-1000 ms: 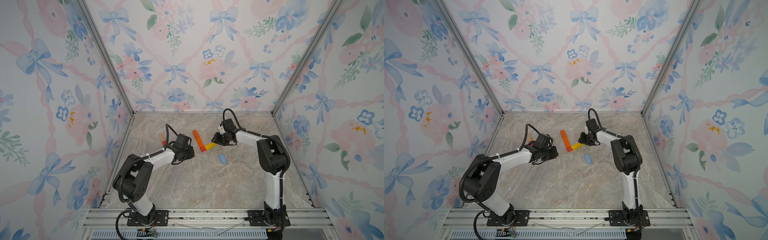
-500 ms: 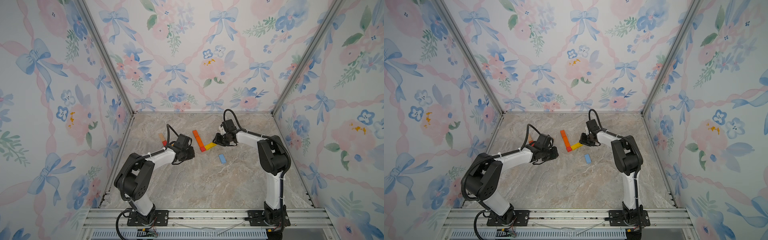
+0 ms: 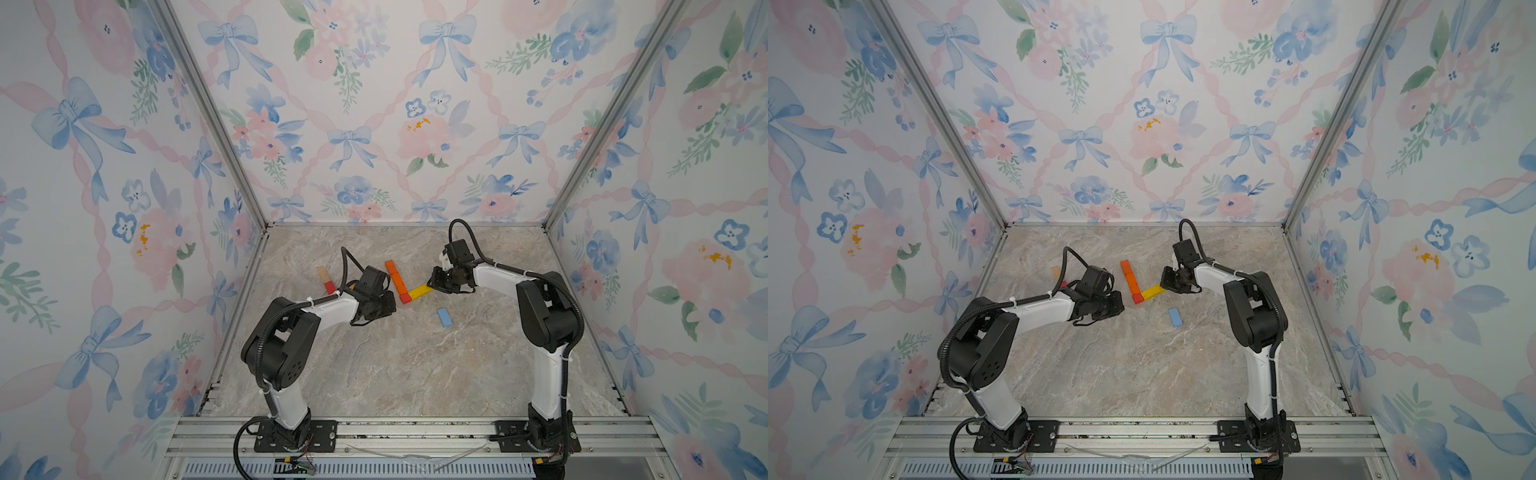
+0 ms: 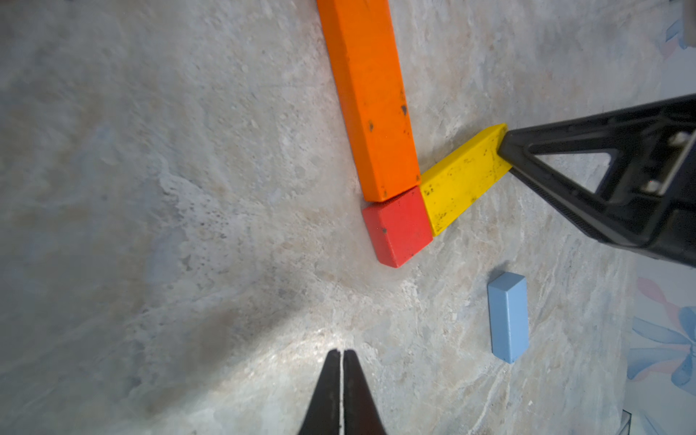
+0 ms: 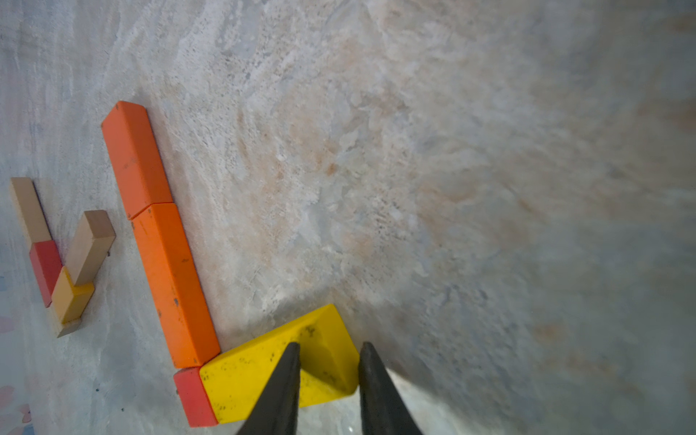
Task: Assemble the letter v with building blocks
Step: Assemble the building block at the center of the board.
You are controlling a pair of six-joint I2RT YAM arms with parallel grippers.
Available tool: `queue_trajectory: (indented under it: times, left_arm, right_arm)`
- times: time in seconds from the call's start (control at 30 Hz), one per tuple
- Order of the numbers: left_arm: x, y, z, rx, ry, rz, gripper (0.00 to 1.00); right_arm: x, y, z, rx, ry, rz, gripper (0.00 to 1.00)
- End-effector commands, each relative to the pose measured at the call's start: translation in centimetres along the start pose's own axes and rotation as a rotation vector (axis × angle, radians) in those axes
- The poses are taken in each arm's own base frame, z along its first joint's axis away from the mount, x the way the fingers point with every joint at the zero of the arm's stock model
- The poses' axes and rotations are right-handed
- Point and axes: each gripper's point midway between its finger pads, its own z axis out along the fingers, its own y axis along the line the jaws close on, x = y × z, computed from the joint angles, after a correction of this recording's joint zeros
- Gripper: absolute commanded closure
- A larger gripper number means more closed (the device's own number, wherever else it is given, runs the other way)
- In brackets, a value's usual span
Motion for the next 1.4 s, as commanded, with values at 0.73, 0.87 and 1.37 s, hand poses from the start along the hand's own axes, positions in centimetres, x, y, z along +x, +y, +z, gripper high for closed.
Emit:
queue_trajectory:
  times: [0.73, 0.87, 1.37]
  left_arm:
    - [-0.6, -1.5, 2.7, 0.05, 0.014, -0.042, 0.94]
    - [-0.6, -1.4, 3.1, 0.051, 0.013, -0.054, 0.95]
    - [-0.9, -1.2, 4.4, 0.047, -0.002, -0.087, 0.95]
  right_arm:
    - [0.3, -0.6, -1.5, 0.018, -0.015, 0.022, 0.74]
    - [0.1, -0.8, -2.0, 0.02, -0.026, 0.025, 0.69]
    - [0.2, -2.0, -4.1, 0.034, -0.069, 0.05, 0.65]
